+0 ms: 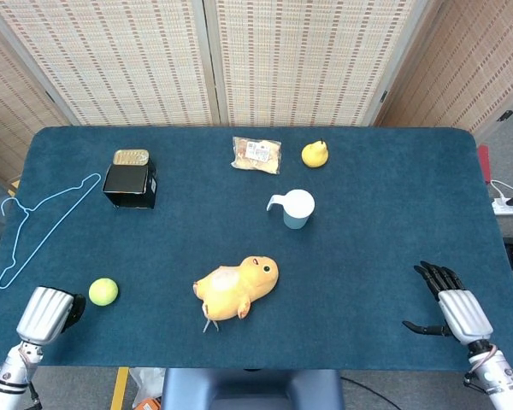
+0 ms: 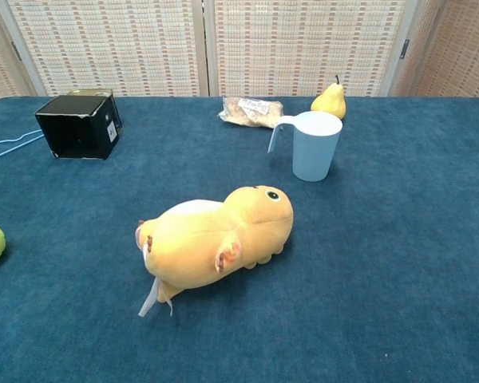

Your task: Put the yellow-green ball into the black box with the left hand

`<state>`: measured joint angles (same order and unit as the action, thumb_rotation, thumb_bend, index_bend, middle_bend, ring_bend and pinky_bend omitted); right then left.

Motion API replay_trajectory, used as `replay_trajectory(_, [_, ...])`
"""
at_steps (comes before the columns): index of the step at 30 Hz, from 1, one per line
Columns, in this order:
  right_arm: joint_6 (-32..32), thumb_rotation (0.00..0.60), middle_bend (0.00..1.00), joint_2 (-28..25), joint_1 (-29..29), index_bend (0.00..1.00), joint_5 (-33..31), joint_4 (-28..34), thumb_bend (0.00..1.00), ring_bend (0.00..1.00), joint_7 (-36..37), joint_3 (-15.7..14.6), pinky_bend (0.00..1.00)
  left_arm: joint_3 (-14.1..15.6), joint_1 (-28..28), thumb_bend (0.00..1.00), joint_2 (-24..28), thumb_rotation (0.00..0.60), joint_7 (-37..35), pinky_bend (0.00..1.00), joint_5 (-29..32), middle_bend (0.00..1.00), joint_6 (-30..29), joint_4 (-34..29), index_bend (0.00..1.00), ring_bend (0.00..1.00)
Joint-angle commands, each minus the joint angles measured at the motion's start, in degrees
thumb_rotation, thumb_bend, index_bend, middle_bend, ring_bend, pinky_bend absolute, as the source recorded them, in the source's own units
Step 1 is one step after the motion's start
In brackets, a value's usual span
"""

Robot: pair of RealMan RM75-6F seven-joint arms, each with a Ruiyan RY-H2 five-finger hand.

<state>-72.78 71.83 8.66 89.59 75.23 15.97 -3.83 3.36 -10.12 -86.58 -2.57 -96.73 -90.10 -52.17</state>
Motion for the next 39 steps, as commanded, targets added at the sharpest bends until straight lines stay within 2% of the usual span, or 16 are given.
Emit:
replay_trajectory(1, [0.5,0.453,0.0,0.0,0.2,0.0,-0.3,-0.2,0.0,0.0,0.4,0.1,0.0,3.2,4.5,0.8,-6.5,0.6,-5.3,1.0,-0.2,1.0,-1.3,9.8,1.0,1.0])
replay_trajectory(4, [1.4,0.454,0.0,0.0,0.4,0.0,-0.5,-0.6,0.0,0.0,0.6,-0.1,0.0,3.8,5.9,0.81,-8.9,0.6,-7.5,1.0,0.0,1.0,-1.3,12.6,1.0,1.0])
replay_trajectory(7, [1.1,0.453,0.0,0.0,0.3,0.0,-0.3,-0.7,0.0,0.0,1.0,-0.2,0.0,4.0,6.5,0.81,-9.6,0.6,-7.8,1.0,0.1,1.0,-1.3,12.8,1.0,1.0])
replay_trajectory(14, [0.7,0.453,0.0,0.2,0.0,0.0,-0.1,-1.6,0.0,0.0,2.0,-0.5,0.0,5.6,8.6,0.81,-9.8,0.6,-5.6,1.0,-0.7,1.0,-2.1,8.6,1.0,1.0])
replay_trajectory(20, [-0.3,0.453,0.0,0.2,-0.4,0.0,0.5,-1.6,0.0,0.0,2.3,-0.7,0.0,6.0,7.4,0.81,-10.3,0.6,-3.7,1.0,-1.5,1.0,0.2,5.2,1.0,1.0])
replay_trajectory(28, [-0.2,0.453,0.0,0.4,-0.4,0.0,0.3,-1.9,0.0,0.0,2.4,-0.6,0.0,4.3,5.4,0.81,-12.9,0.6,-4.1,1.0,0.7,1.0,5.6,7.3,1.0,1.0])
replay_trajectory(39, [0.5,0.455,0.0,0.6,-0.2,0.0,-0.5,-1.6,0.0,0.0,1.2,-0.3,0.0,1.8,2.4,0.81,-14.4,0.6,-6.9,1.0,1.7,1.0,6.8,8.9,1.0,1.0])
